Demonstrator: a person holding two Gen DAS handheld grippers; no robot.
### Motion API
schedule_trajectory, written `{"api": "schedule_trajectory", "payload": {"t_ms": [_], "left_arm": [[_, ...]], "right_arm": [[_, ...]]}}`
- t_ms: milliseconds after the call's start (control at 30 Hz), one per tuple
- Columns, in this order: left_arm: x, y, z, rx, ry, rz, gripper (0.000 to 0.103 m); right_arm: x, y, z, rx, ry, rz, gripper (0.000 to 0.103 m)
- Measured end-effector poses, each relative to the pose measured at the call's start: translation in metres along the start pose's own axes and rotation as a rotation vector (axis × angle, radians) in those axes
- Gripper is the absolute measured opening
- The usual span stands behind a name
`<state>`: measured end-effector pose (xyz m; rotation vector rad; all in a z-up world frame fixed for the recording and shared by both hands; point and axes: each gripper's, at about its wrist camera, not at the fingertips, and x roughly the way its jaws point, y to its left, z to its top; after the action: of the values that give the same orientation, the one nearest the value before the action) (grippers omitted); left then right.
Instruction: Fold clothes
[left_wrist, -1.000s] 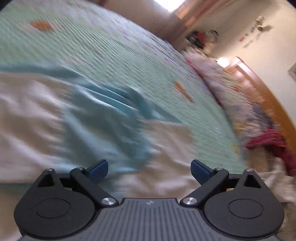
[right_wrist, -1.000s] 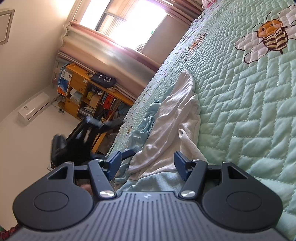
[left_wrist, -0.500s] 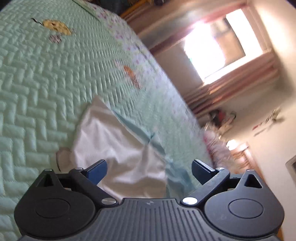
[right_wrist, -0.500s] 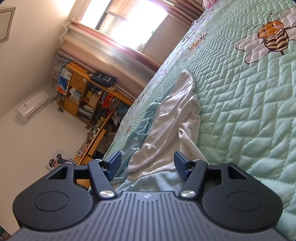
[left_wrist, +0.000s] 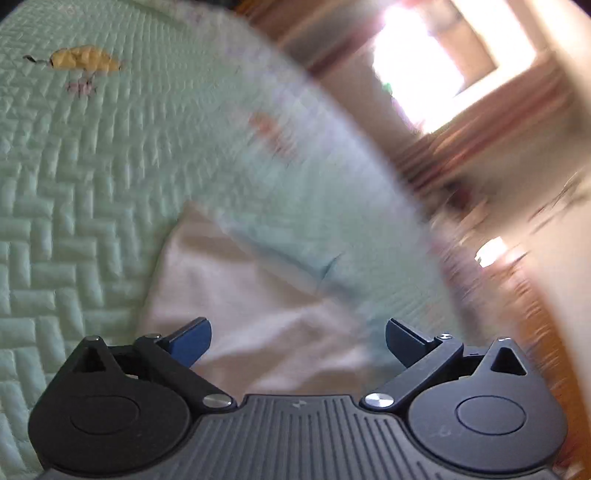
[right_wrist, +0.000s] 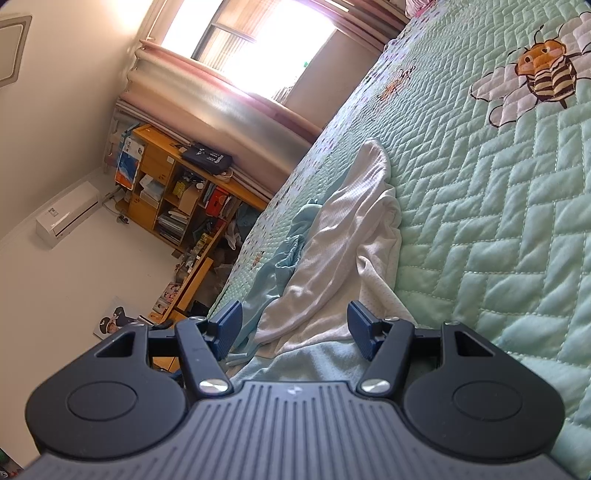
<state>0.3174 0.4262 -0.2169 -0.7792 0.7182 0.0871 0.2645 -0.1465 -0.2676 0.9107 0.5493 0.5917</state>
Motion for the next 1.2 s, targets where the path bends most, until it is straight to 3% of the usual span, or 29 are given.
{"api": "schedule_trajectory", "payload": {"t_ms": [33,167,300,400,433,567,667,767,867,1033,1200], "left_arm": [[0.008,-0.001,0.0,0.048,0.01,0.107,0.084],[-0.001,-0.011,0.0,0.082,-0.071,0.148,0.089],[-0.017,-0.037,-0.015,0.161,-0.124,0.046,0.102],[0.012,-0.029,-0.024,0.151,0.018,0.168,0.099],[0.011,-0.03,-0.028,0.144,-0.001,0.168,0.099],[-0.012,-0.055,-0.043,0.161,-0.024,0.023,0.099],[-0.025,-0.068,-0.067,0.079,0.038,-0.155,0.102],[-0.016,-0.071,-0.098,-0.049,0.127,-0.266,0.102],[0.007,-0.081,-0.118,-0.091,0.167,-0.273,0.101],[0.036,-0.085,-0.122,-0.113,0.095,-0.165,0.1],[0.047,-0.091,-0.125,-0.121,-0.001,-0.12,0.096]], "right_arm": [[0.0,0.0,0.0,0.001,0.0,0.001,0.064],[0.001,0.001,-0.001,-0.002,0.001,-0.001,0.064],[0.001,0.002,-0.001,-0.007,0.0,-0.003,0.064],[0.002,0.004,-0.002,-0.02,0.001,-0.011,0.064],[0.002,0.006,-0.002,-0.028,0.004,-0.017,0.064],[0.005,0.011,-0.004,-0.056,0.014,-0.034,0.065],[0.006,0.011,-0.004,-0.055,0.015,-0.03,0.066],[0.006,0.01,-0.004,-0.045,0.013,-0.024,0.066],[0.005,0.013,-0.003,-0.046,0.012,-0.025,0.066],[0.004,0.009,-0.003,-0.035,0.01,-0.016,0.066],[0.005,0.008,-0.004,-0.034,0.011,-0.017,0.066]]}}
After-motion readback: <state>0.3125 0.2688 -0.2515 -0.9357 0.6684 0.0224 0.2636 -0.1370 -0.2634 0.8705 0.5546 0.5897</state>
